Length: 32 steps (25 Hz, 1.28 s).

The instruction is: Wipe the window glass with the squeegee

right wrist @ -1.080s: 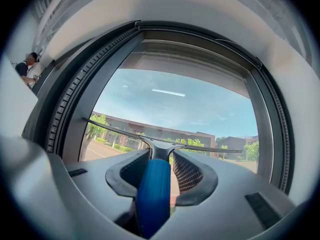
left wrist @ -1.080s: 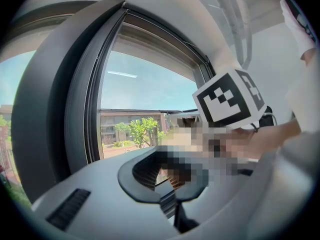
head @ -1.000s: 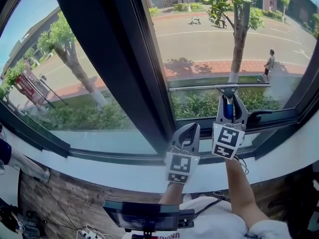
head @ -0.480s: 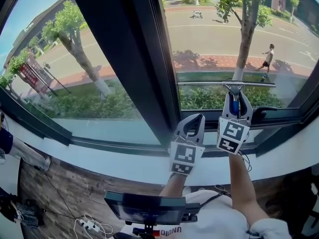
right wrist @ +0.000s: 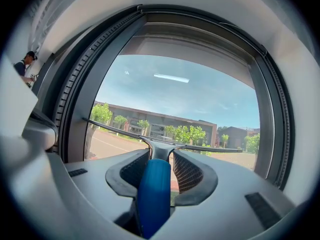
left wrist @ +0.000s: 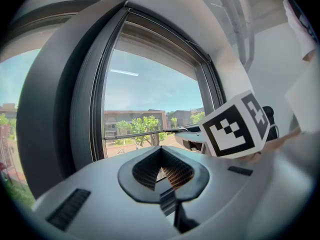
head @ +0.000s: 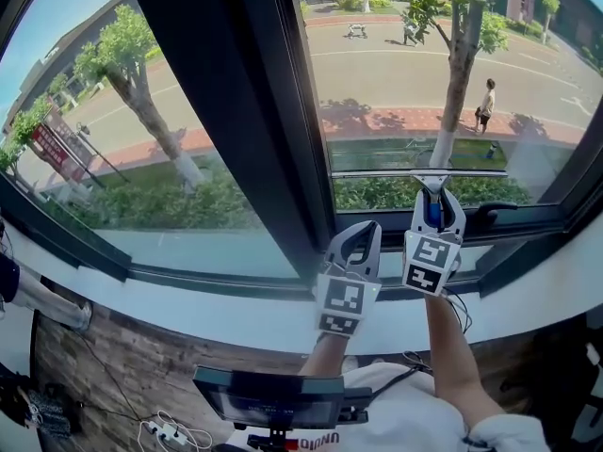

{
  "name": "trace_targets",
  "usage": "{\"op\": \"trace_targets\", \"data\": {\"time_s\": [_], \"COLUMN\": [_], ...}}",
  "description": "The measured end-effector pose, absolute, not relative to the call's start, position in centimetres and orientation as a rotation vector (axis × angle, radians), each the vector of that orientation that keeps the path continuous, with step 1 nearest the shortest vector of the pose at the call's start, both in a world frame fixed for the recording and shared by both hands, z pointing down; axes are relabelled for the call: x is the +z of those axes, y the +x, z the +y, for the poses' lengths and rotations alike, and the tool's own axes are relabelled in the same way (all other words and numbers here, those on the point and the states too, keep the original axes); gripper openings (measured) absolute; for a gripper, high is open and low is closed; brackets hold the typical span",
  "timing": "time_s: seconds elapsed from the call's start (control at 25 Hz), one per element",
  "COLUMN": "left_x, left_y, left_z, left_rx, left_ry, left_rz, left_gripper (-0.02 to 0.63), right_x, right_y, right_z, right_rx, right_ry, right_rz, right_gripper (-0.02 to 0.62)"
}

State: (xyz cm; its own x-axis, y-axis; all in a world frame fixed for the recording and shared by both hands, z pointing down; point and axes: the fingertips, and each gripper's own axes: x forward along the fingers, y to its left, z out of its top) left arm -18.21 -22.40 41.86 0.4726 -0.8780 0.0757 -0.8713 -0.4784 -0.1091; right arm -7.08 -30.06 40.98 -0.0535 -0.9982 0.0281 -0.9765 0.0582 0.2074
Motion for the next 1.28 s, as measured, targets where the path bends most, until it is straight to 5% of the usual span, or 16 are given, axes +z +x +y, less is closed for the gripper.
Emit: {"op": "trace_targets", "data": {"time_s": [1.28], "left_x": [43.7], "left_y": [-18.9], "left_z": [-22.1], "left_rx": [-0.220], "left_ry": [-2.664], "left_rz": [1.585], "left_gripper": [0.002], "right_x": [49.0], "right_y": [-6.8], "right_z": [-30.1], "right_rx": [0.007], "right_ry": [1.959], "right_rz": [-2.097], "right_gripper": [0.149]}}
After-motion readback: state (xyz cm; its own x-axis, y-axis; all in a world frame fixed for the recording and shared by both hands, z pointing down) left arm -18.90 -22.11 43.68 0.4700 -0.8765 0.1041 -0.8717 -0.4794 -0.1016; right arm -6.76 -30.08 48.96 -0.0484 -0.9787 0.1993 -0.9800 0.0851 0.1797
